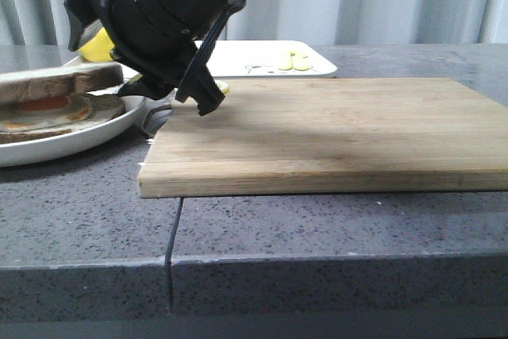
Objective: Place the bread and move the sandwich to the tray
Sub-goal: 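Lay the bread slice on the egg toast and open the right gripper, then withdraw the right gripper back over the cutting board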
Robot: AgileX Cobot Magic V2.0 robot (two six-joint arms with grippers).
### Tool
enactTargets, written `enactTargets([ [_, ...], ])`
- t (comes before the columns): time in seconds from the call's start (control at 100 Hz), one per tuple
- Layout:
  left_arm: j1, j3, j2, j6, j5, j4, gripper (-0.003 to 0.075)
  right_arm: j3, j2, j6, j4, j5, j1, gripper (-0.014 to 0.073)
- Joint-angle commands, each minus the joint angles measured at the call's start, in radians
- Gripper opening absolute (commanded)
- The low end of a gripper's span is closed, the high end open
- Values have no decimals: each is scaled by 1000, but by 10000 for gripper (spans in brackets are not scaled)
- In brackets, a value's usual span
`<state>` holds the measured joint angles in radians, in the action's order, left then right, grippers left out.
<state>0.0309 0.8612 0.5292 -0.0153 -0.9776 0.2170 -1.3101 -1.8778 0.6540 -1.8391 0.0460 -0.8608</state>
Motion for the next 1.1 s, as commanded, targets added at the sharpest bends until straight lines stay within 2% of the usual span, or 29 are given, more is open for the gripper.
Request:
enactTargets([
  [0.0,-1,31,14,-1,67,20,536,-26,53,16,-42,3,0,474],
  [0.19,-1,31,14,-1,67,20,536,-26,84,16,-31,26,12,474],
  [0.4,-1,31,14,-1,67,20,536,-26,186,19,82,1,41,471],
  [0.49,-1,31,14,-1,67,20,536,-26,248,20,200,-4,66,471],
  [0.6,-1,31,14,-1,67,20,536,-14,334,20,469,-17,109,471],
  [0.67,-1,31,14,-1,67,20,536,9,399,20,580,-30,144,471],
  [0.89,-1,31,14,-1,67,20,536,146,625,20,819,-53,310,471],
  [1.09,-1,31,14,-1,67,20,536,327,831,14,996,-54,527,471],
])
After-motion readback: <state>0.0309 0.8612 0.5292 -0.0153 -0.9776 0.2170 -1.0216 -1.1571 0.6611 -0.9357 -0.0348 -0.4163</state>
